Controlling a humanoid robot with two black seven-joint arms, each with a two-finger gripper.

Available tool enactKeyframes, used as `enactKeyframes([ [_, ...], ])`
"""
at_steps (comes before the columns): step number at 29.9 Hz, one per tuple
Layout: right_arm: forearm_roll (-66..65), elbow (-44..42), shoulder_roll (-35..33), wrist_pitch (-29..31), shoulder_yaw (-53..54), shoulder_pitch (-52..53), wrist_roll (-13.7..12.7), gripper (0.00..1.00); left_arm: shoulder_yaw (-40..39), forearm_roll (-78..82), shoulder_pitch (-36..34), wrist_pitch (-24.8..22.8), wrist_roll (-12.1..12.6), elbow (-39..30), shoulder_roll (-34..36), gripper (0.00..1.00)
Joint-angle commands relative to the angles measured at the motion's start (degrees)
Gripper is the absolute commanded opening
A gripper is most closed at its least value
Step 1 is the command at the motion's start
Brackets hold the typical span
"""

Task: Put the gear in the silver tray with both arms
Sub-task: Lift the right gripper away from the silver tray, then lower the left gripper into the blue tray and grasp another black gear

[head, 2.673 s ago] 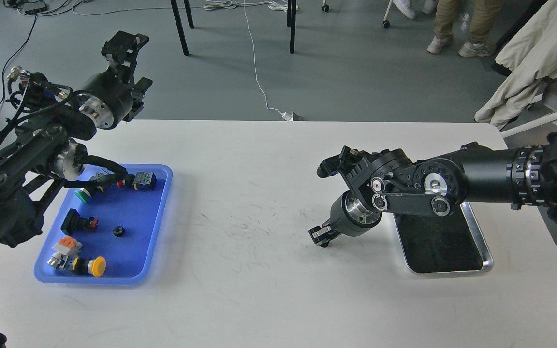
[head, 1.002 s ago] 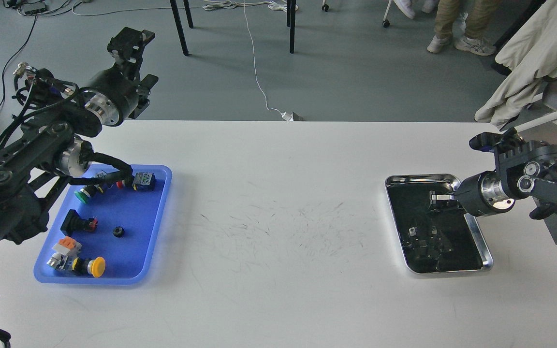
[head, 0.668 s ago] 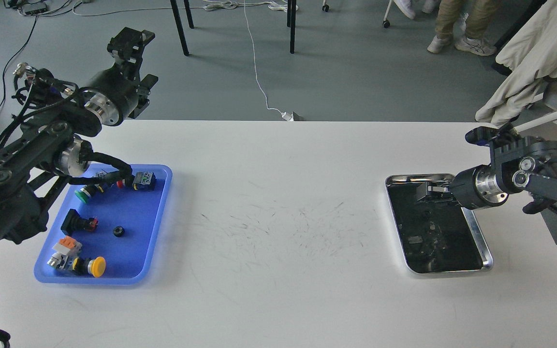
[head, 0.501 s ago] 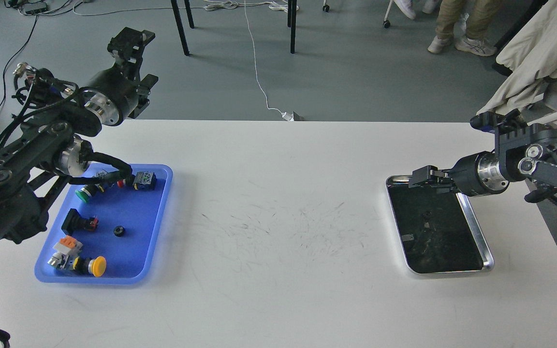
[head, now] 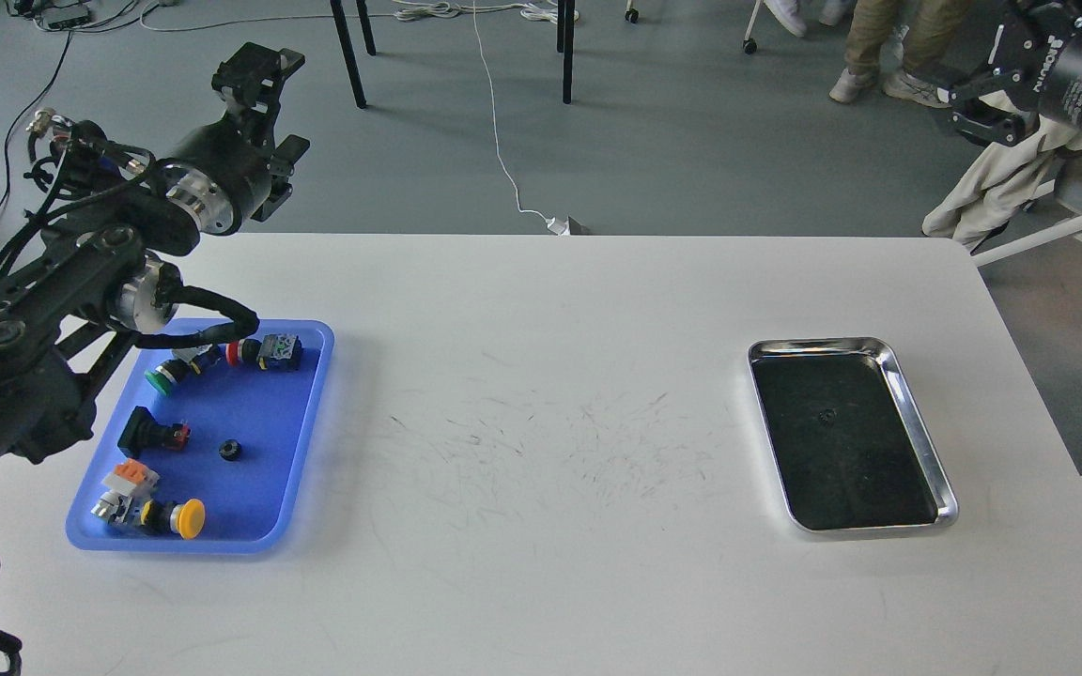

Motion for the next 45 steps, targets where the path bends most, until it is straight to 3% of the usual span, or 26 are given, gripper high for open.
enactKeyframes([
  [1,16.3,-0.4,-1.5,0.6,1.1,-4.5,2.9,0.95,0.0,-0.1,-0.1,-1.0,0.2,-0.5,1.0,0.98],
  [7,21.5,-1.1,-1.5,0.6,1.5,-14.3,9.3,0.95,2.7,0.2,1.8,-9.0,0.1,-6.6,12.1,0.98],
  [11,23.6,-1.2,-1.0,0.6,2.4,-18.6,10.4,0.95,9.1,3.0,3.8,-12.8,-0.7,-14.6,24.3,0.98],
  [17,23.8,-1.2,0.3,0.6,2.4,-21.3,10.7,0.95,20.6,23.4,7.8,-11.9,-7.5,-25.0,37.3,0.98],
  [21,23.8,-1.2,1.0,0.6,2.4,-21.3,10.7,0.95,25.0,40.1,9.6,-6.9,-10.2,-25.2,38.1,0.97],
  [30,23.7,-1.2,1.3,0.6,2.3,-21.4,10.7,0.95,29.7,64.5,15.0,3.6,-11.4,-20.0,32.4,0.96],
  [45,23.7,-1.3,1.6,0.6,2.4,-21.5,10.7,0.95,29.9,73.8,19.1,7.2,-13.5,-8.4,25.0,0.94],
])
